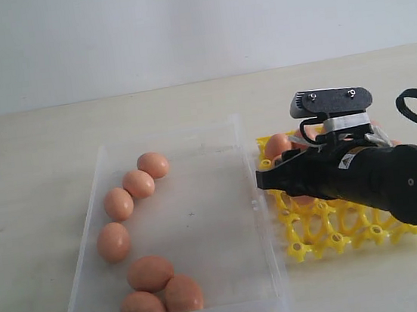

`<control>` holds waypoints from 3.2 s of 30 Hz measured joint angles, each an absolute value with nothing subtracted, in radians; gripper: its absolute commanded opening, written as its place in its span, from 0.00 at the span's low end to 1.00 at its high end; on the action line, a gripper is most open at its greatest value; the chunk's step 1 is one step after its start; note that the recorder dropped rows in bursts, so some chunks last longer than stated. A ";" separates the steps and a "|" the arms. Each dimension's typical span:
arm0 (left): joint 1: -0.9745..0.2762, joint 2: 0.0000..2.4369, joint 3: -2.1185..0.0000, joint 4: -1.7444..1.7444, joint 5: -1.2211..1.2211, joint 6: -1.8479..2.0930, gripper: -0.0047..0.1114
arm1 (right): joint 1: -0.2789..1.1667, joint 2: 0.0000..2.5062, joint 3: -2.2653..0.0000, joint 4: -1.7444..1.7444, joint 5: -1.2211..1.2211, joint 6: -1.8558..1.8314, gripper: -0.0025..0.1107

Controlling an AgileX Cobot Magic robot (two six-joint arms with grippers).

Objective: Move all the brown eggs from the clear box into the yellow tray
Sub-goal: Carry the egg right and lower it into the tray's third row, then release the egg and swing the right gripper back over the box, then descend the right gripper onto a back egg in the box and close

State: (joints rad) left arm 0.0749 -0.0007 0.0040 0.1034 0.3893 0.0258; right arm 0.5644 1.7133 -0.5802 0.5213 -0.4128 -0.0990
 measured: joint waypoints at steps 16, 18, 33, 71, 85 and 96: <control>0.075 -0.001 0.004 0.103 0.389 0.026 0.04 | 0.564 1.713 -0.580 0.521 -0.435 -0.103 0.48; 0.075 -0.001 0.004 0.103 0.389 0.026 0.04 | 0.564 1.713 -0.580 0.521 -0.435 -0.103 0.47; 0.075 -0.001 0.004 0.103 0.389 0.026 0.04 | 0.660 1.654 -0.981 0.480 0.349 -0.379 0.02; 0.075 -0.001 0.004 0.103 0.389 0.026 0.04 | 0.732 2.257 -1.763 0.284 0.580 -0.275 0.56; 0.075 -0.001 0.004 0.103 0.389 0.026 0.04 | 0.732 2.368 -1.913 0.185 0.639 -0.236 0.56; 0.075 -0.001 0.004 0.103 0.389 0.026 0.04 | 0.732 2.429 -1.926 0.187 0.629 -0.232 0.56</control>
State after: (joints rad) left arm 0.0749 -0.0007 0.0040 0.1034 0.3893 0.0258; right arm 0.7323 2.4290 -1.9260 0.1874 0.6288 -0.2325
